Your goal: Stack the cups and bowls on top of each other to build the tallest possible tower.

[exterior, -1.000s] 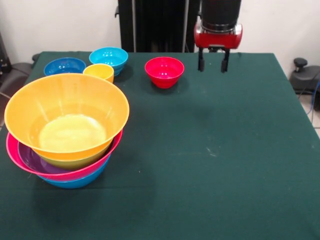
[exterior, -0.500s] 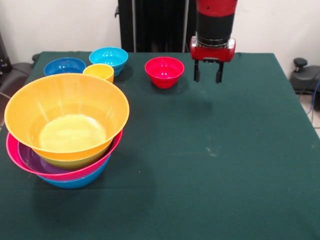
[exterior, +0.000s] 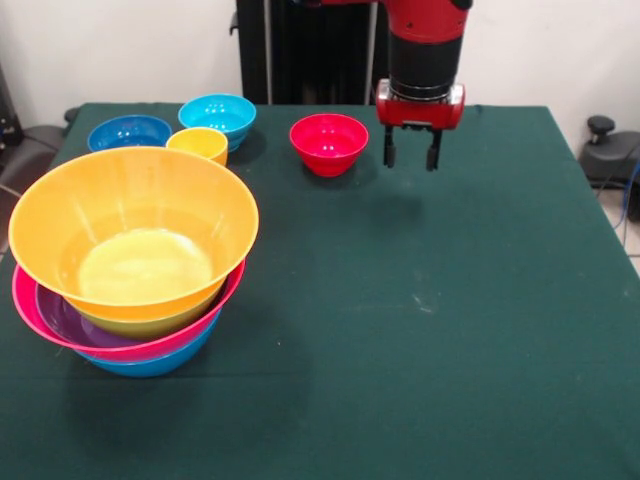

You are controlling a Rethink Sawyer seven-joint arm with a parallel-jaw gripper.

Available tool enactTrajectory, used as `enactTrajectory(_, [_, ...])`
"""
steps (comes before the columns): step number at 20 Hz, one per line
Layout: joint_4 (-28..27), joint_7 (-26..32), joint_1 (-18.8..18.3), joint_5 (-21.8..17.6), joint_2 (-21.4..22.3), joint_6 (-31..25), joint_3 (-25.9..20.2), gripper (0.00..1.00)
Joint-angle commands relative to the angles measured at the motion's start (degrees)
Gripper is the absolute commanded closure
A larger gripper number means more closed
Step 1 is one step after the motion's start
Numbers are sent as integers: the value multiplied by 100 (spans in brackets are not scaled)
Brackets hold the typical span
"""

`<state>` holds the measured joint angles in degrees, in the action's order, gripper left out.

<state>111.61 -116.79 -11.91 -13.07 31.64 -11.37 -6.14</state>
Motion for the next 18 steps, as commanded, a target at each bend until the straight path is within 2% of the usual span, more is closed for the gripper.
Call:
enactTrajectory(1, [-11,-955,189,366,219,-19,-69,0])
enactTrajectory(4, [209,-979,208,436,494,-126,-64,0])
enactTrajectory(7, [453,-906,169,548,943,-424,-108,0])
enactTrajectory(12, [693,-761,13,626,1191,-514,-207,0])
enactTrajectory(18, [793,-566,-74,738,1630,-892,-183,0])
